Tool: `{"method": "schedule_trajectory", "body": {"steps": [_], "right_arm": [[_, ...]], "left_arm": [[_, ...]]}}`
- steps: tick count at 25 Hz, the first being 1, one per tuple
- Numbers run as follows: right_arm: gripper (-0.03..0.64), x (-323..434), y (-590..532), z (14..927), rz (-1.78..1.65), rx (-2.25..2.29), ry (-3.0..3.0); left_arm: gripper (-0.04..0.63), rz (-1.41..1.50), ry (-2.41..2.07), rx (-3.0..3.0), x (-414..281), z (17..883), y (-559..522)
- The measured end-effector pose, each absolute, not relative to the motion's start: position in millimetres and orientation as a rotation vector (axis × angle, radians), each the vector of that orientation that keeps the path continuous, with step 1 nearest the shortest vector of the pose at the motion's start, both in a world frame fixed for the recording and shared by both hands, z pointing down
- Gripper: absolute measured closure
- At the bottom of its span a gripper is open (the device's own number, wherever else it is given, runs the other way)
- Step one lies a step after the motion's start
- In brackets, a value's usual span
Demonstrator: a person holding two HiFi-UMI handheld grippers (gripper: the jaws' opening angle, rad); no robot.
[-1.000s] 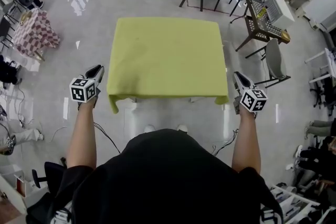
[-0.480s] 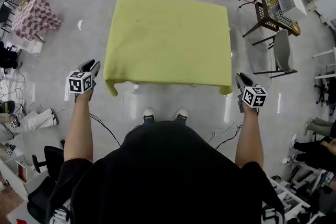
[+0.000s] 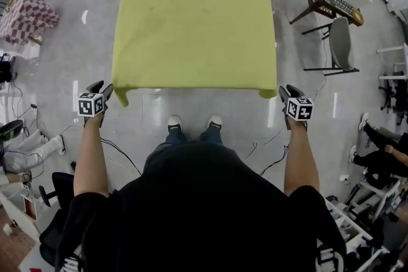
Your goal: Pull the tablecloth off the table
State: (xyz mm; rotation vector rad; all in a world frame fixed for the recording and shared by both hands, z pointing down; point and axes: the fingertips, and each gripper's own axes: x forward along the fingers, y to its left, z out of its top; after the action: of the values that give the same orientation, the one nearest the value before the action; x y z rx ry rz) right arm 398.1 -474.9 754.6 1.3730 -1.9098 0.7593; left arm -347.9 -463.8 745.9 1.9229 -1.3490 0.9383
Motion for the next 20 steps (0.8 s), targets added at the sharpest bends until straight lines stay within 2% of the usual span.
{"method": "schedule_trajectory", "body": {"steps": [20], "right_arm": [[0.371,391,-473,903,0.782,1.210,-1.733]], "left_arm": [[0.340,1.158,-1.263,1.686,-382,913,-447]]}}
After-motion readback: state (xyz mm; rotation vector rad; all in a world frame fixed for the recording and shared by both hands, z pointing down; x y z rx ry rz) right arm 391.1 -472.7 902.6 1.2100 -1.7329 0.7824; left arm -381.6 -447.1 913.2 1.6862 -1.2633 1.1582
